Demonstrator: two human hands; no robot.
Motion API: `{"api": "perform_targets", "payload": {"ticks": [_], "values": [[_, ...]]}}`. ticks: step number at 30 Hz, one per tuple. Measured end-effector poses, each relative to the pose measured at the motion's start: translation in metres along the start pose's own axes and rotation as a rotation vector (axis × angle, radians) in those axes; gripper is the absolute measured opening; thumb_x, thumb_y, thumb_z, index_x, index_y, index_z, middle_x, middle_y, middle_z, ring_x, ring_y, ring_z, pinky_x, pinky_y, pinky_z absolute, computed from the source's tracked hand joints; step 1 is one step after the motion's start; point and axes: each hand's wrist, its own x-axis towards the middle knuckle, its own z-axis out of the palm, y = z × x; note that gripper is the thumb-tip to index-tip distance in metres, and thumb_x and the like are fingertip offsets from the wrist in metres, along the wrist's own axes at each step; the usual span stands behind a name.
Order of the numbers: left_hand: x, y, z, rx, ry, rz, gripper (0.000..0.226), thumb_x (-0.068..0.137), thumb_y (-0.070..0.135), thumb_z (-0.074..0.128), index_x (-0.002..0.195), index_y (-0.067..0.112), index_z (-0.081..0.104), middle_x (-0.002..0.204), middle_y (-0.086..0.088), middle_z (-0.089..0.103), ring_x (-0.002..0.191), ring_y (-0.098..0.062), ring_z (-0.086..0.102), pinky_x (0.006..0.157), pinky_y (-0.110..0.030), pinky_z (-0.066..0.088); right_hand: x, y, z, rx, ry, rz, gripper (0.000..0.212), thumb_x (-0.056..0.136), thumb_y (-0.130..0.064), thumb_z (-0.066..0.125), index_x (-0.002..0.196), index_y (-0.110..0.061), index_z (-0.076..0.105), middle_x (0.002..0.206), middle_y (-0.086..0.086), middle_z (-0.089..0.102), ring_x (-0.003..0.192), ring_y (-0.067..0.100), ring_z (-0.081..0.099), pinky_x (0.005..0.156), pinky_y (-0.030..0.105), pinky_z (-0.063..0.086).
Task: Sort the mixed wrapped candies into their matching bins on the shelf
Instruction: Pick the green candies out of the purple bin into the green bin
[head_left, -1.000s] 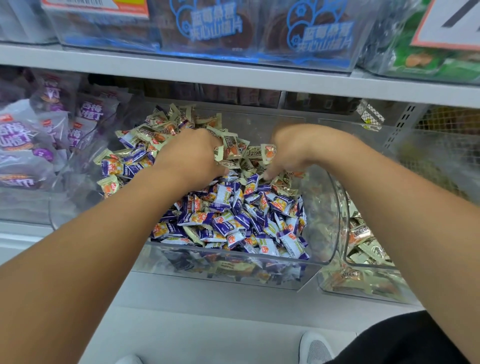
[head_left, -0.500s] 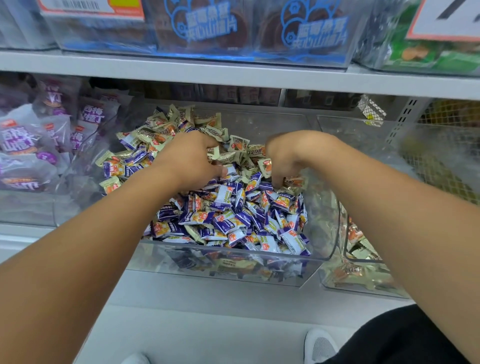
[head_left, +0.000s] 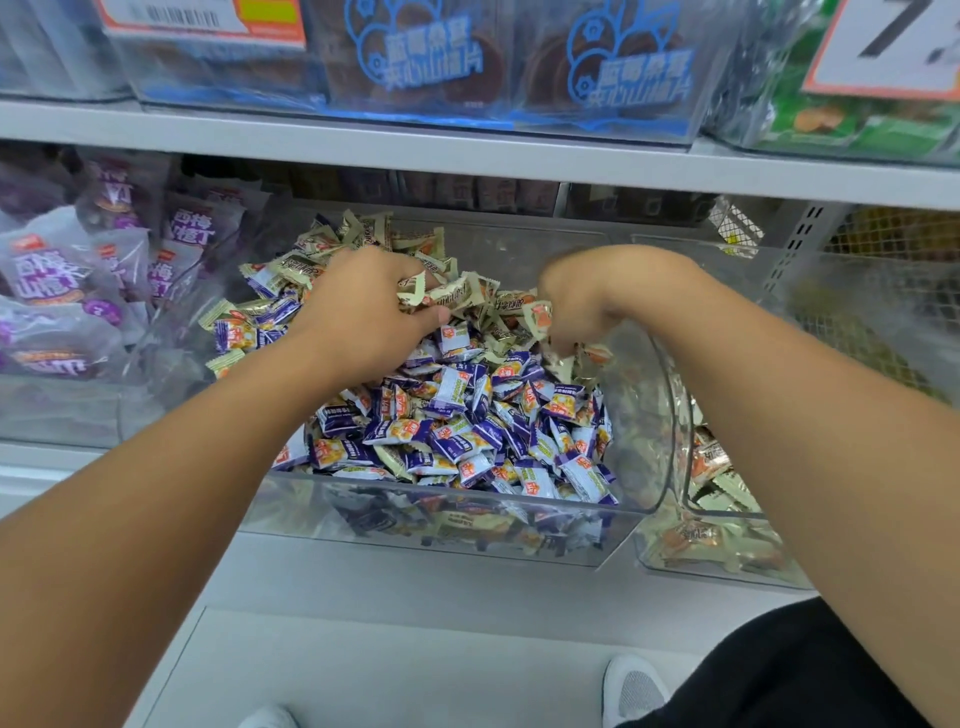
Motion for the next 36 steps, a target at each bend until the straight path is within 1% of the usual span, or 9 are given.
{"api": "perform_targets", "payload": {"ticks": [2,5,8,14,20,24,27,30,36], "values": [[-0.003,0.009,-0.004,-0.060,0.013,0.024,0.037,0.088,0.038,0.071,0.117,0.016,0.071,0.110,-0.010,0.072,0.087,-0.026,0.062,0.080,-0.028,0.044,-0.012,0.009,-0.005,0.094,0.093,-0.012,0.030,0.088,-0.027,0.069,0.071,-0.006,0.057,0.068,0.002,0.053,0.056,0.018,0.049,0.052,0.027,0.041],[-0.008,0.024,-0.009,-0.177,-0.029,0.025,0.027,0.086,0.039,0.072,0.106,0.021,0.073,0.109,-0.009,0.073,0.082,-0.025,0.069,0.070,-0.022,0.043,-0.040,0.022,-0.005,0.281,0.215,-0.142,0.030,0.086,-0.030,0.073,0.075,-0.004,0.062,0.068,0.008,0.058,0.062,0.026,0.054,0.059,0.041,0.049],[-0.012,0.039,-0.010,-0.409,-0.144,-0.037,0.016,0.082,0.038,0.077,0.091,0.025,0.074,0.071,-0.004,0.073,0.052,-0.013,0.062,0.051,-0.023,0.046,-0.075,0.040,0.003,0.565,0.189,-0.252,0.024,0.090,-0.025,0.071,0.074,-0.008,0.065,0.061,-0.001,0.060,0.055,0.016,0.053,0.055,0.031,0.047],[-0.015,0.088,-0.001,-0.680,-0.313,0.029,0.012,0.080,0.029,0.081,0.087,0.021,0.077,0.069,-0.010,0.071,0.061,-0.015,0.060,0.051,-0.026,0.048,-0.122,0.103,0.034,1.022,-0.006,-0.133,0.027,0.083,-0.025,0.069,0.081,0.001,0.064,0.062,0.006,0.052,0.045,0.008,0.039,0.042,0.016,0.032],[-0.006,0.143,0.020,-0.475,-0.236,0.224,0.010,0.079,0.034,0.081,0.085,0.028,0.076,0.063,0.010,0.066,0.045,0.004,0.048,0.047,-0.010,0.036,-0.123,0.145,0.076,1.238,-0.070,0.066,0.015,0.081,-0.022,0.069,0.081,-0.007,0.066,0.062,0.002,0.056,0.046,0.007,0.046,0.041,0.016,0.034],[-0.003,0.169,0.037,-0.357,-0.261,0.308,0.014,0.081,0.033,0.079,0.090,0.024,0.076,0.077,0.011,0.070,0.044,0.004,0.056,0.047,-0.009,0.041,-0.121,0.158,0.086,1.276,-0.022,0.135,0.012,0.091,-0.013,0.066,0.095,-0.003,0.070,0.088,0.016,0.073,0.065,0.016,0.068,0.048,0.021,0.054],[-0.002,0.179,0.046,-0.331,-0.287,0.328,0.026,0.082,0.035,0.078,0.105,0.024,0.073,0.113,0.009,0.068,0.069,-0.002,0.067,0.075,-0.022,0.052,-0.125,0.162,0.088,1.337,-0.008,0.153,0.014,0.096,-0.011,0.062,0.102,0.000,0.068,0.093,0.017,0.074,0.080,0.025,0.074,0.057,0.027,0.060],[0.001,0.180,0.054,-0.301,-0.305,0.364,0.031,0.089,0.030,0.072,0.119,0.027,0.067,0.121,0.011,0.064,0.110,-0.006,0.059,0.095,-0.022,0.043,-0.128,0.166,0.091,1.303,0.028,0.166,0.015,0.096,-0.014,0.064,0.100,-0.001,0.069,0.094,0.014,0.074,0.080,0.022,0.072,0.062,0.031,0.060],[0.002,0.171,0.066,-0.318,-0.345,0.441,0.049,0.086,0.021,0.075,0.130,0.032,0.057,0.133,0.010,0.059,0.122,-0.008,0.054,0.107,-0.035,0.044,-0.128,0.163,0.083,1.058,0.165,0.137,0.025,0.087,-0.013,0.075,0.112,-0.010,0.068,0.101,0.007,0.072,0.075,0.013,0.068,0.062,0.023,0.054]]}}
